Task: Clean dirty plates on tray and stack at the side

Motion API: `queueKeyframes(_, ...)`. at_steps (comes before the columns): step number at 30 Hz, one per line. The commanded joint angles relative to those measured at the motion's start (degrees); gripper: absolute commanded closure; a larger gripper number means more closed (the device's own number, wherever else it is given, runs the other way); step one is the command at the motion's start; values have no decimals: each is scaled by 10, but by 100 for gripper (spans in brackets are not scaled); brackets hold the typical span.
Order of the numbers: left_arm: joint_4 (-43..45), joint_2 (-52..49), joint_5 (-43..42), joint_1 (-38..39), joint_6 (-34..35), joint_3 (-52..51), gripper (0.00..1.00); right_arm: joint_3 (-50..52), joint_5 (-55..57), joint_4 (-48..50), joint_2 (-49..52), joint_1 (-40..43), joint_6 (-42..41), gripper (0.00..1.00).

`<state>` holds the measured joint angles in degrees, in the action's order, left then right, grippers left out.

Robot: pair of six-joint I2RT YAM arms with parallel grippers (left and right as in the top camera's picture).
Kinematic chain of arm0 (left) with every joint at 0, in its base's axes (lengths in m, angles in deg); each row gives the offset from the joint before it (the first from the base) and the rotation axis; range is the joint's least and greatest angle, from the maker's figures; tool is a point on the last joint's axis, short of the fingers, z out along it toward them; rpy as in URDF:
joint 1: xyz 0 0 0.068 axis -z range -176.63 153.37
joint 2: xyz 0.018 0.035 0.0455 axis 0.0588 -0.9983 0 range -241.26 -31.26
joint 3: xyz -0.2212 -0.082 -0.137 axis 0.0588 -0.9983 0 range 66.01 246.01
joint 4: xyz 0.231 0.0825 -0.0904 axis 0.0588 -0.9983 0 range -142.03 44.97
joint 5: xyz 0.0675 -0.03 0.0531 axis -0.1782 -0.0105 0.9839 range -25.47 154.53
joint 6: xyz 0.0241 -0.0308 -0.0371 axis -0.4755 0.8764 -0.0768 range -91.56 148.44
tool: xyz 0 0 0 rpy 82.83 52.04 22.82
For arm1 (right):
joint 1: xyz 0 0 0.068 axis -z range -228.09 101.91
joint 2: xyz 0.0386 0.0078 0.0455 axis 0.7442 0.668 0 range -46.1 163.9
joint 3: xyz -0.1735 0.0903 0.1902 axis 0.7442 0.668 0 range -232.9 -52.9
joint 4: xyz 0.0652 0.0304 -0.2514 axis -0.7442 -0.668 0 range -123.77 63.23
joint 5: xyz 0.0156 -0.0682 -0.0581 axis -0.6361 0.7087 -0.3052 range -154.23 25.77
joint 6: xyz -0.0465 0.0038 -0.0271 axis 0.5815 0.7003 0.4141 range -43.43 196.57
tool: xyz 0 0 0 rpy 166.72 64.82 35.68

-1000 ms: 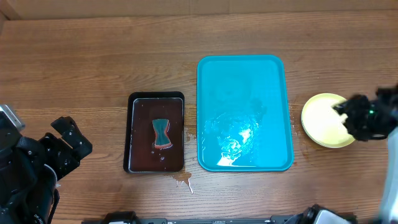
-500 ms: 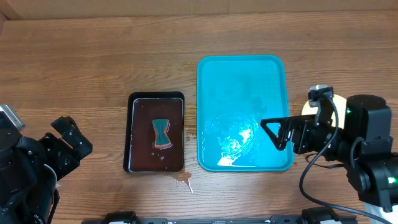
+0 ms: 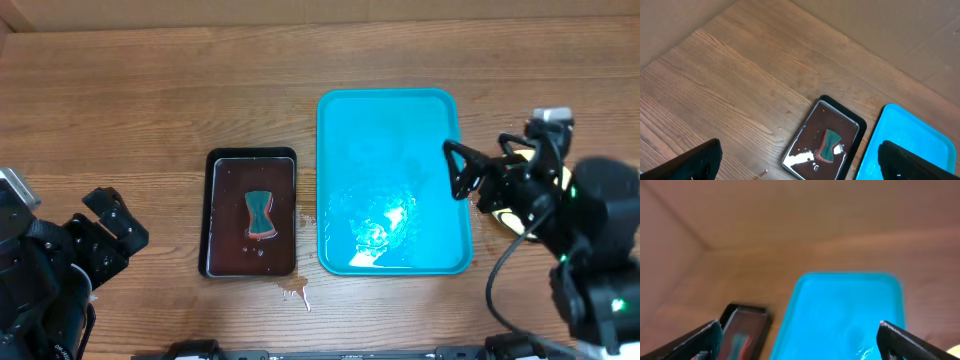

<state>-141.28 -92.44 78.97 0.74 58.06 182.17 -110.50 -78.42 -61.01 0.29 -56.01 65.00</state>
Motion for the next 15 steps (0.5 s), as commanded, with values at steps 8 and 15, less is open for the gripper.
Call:
queueKeyframes(8, 0, 1, 10, 2, 4, -1, 0, 290, 78, 149, -254, -1, 5, 0)
queueKeyframes(15, 0, 1, 10, 2, 4, -1, 0, 434, 77, 200, -400, -1, 5, 0)
